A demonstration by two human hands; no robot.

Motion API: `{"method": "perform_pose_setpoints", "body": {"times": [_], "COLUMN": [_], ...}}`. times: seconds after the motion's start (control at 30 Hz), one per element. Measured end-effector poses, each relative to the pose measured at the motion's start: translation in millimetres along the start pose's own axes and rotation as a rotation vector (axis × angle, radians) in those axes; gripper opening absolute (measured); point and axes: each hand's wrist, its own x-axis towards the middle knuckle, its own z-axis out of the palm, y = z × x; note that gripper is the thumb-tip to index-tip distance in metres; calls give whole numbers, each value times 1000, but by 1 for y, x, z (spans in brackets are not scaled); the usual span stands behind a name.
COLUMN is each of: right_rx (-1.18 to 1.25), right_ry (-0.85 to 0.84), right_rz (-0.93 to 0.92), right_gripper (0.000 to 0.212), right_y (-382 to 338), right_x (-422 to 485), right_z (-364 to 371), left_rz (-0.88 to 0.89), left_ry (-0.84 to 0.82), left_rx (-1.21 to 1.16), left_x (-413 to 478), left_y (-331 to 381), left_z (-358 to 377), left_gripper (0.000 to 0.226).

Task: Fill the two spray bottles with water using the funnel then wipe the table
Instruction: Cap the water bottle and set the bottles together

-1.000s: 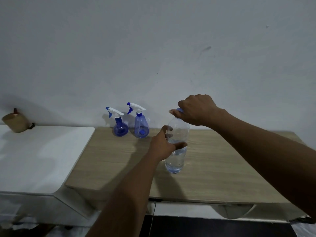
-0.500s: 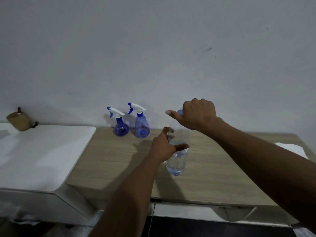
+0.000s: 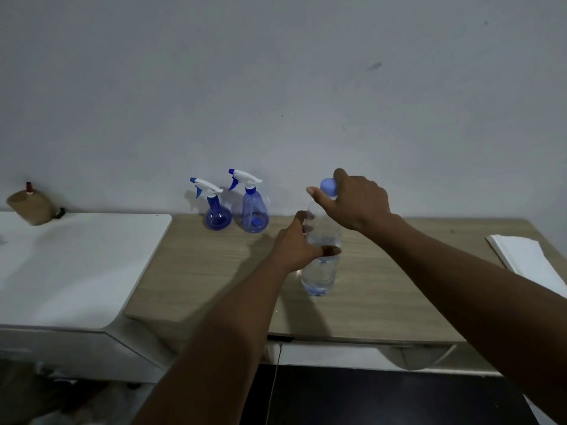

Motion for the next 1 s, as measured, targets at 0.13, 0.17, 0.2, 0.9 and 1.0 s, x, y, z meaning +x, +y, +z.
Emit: {"method": "perform_pose_setpoints", "body": {"times": [0.13,0.17,0.2,0.9,1.0], "right_rx": [512,639,728,721,652], "right_ry": [-118,-127,-120,93,116], "right_rz": [90,133,176,294,311], "right_gripper": [56,49,42,56,68], "right_y": [6,4,1,-6,-1], "right_x": [-15,-20,-23,4,34], "right_z": [17,20,23,40,30], "left_rz": [-42,-53,-73,-24,41], "left_ry": [-58,-65,-87,-137,-100], "left_rx": [146,217,298,615,579], "left_x": [-11,-13,-16,42,75], "left_y": [-32,-44,-57,-121,-102], "left_z": [-16,-20,-24,-78,-86], "left_gripper": [100,95,90,17,18]}}
